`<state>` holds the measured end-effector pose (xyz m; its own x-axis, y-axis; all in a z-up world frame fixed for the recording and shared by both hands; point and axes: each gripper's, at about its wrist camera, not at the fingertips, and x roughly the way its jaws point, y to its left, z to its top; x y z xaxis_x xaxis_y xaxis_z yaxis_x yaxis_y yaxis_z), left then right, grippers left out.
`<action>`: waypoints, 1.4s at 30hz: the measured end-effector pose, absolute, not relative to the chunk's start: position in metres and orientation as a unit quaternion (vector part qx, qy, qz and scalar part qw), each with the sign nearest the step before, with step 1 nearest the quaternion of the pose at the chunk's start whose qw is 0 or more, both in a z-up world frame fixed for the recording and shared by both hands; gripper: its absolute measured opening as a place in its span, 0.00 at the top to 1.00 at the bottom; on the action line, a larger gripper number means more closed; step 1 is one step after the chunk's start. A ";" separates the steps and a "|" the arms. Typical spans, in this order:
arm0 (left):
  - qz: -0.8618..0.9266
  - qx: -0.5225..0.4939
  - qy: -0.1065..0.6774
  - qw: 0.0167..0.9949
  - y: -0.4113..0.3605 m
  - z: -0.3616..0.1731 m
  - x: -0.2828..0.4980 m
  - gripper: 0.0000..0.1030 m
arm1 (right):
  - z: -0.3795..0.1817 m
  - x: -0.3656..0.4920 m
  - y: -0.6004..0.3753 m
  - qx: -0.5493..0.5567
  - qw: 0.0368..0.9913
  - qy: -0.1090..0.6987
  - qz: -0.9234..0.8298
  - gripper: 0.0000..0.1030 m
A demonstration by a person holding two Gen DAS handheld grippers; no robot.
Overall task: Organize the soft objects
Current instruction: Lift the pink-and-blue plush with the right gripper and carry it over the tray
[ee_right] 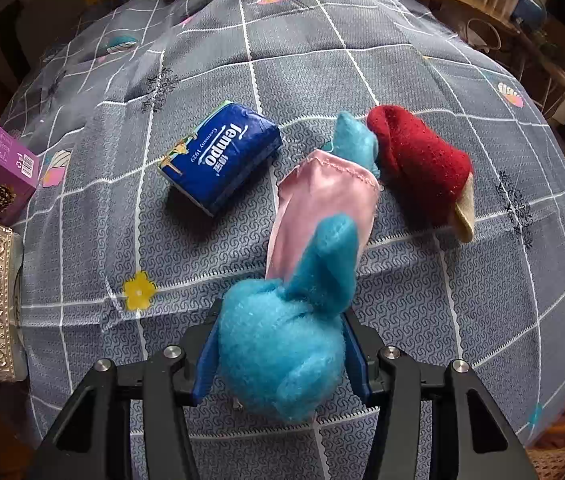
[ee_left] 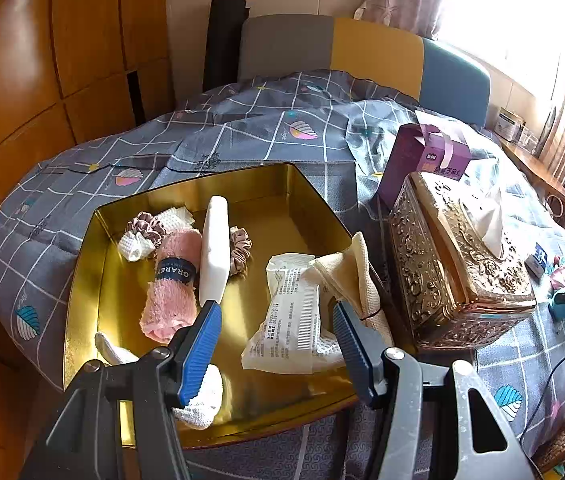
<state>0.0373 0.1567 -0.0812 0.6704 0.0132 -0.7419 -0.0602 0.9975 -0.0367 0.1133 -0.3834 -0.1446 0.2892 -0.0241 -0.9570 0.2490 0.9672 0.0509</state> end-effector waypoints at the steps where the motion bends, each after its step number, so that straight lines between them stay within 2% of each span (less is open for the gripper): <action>1: 0.021 -0.028 0.404 0.914 0.157 -0.081 0.037 0.43 | -0.145 0.113 -0.383 0.094 0.800 0.586 -0.090 0.48; 13: 0.021 -0.016 0.400 0.916 0.157 -0.079 0.036 0.43 | -0.128 0.115 -0.389 0.103 0.825 0.539 -0.136 0.49; 24: 0.017 -0.014 0.400 0.916 0.160 -0.078 0.035 0.43 | -0.085 0.196 -0.341 0.052 0.842 0.523 -0.120 0.48; 33: 0.009 -0.013 0.402 0.915 0.159 -0.079 0.033 0.43 | -0.030 0.260 -0.254 0.002 0.869 0.491 -0.062 0.48; 42: 0.003 -0.013 0.404 0.915 0.159 -0.081 0.030 0.43 | 0.023 0.266 -0.122 -0.041 0.900 0.423 0.092 0.48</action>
<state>0.0305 0.1588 -0.0809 0.6742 -0.0058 -0.7385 -0.0157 0.9996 -0.0221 0.2665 -0.1221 0.0226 0.6252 0.1302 -0.7695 -0.2003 0.9797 0.0030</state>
